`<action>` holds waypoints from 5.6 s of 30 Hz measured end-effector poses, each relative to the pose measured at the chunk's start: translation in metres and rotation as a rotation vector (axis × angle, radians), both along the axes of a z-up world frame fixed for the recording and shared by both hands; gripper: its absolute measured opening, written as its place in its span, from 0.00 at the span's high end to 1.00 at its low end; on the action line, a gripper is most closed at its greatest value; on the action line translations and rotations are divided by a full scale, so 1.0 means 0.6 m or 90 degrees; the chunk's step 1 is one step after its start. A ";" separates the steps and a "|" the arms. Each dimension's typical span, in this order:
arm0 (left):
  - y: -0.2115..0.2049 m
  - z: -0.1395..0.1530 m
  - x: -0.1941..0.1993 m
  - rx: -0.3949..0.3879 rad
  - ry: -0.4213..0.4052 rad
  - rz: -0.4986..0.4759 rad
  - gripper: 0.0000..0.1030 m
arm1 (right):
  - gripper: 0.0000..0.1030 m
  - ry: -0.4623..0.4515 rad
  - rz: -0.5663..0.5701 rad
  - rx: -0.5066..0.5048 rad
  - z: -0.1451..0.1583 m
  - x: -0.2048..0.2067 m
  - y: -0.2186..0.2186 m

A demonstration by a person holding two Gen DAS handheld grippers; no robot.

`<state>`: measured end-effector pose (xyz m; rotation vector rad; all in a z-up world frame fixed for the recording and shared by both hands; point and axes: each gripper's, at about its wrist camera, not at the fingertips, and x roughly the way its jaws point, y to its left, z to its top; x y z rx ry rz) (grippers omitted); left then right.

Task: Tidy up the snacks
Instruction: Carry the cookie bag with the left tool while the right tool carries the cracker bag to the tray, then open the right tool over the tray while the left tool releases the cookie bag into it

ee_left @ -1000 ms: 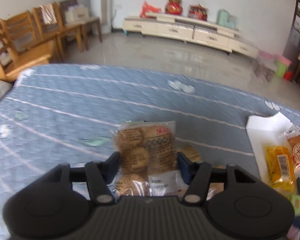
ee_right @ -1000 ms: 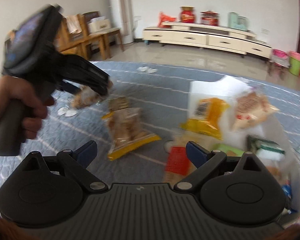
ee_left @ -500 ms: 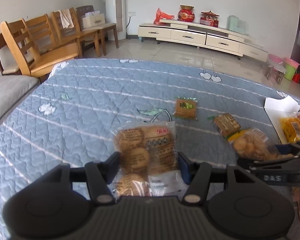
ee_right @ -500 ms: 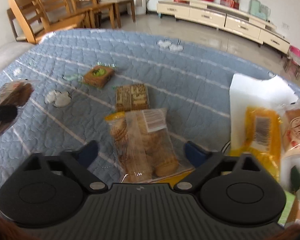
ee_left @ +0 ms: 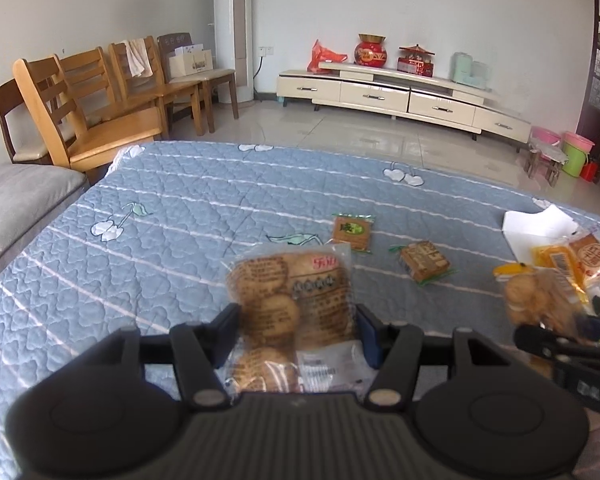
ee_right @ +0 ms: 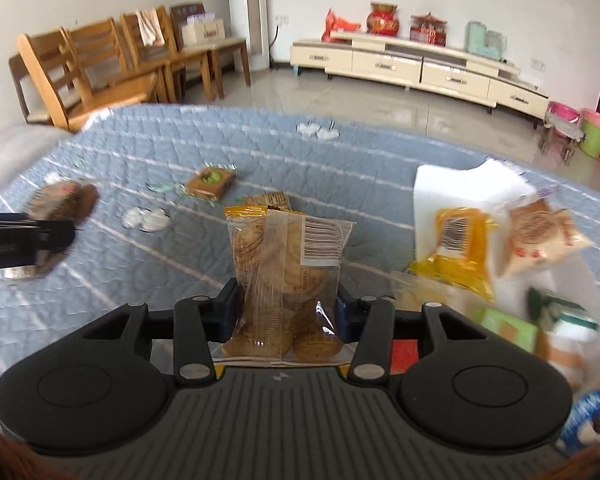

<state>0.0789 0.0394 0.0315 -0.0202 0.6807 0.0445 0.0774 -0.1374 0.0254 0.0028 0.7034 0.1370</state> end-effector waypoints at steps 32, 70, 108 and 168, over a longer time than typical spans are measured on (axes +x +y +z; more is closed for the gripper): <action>-0.059 0.062 -0.169 -0.015 -0.055 -0.078 0.42 | 0.45 -0.102 -0.073 -0.002 0.096 -0.219 -0.060; -0.191 0.070 -0.179 0.001 -0.065 -0.192 0.42 | 0.45 -0.127 -0.150 -0.007 0.097 -0.248 -0.083; -0.260 0.049 -0.119 -0.018 -0.035 -0.233 0.42 | 0.45 -0.096 -0.245 -0.009 0.091 -0.208 -0.087; -0.377 -0.012 -0.004 -0.041 0.023 -0.277 0.42 | 0.00 -0.112 -0.216 0.011 0.087 -0.034 -0.154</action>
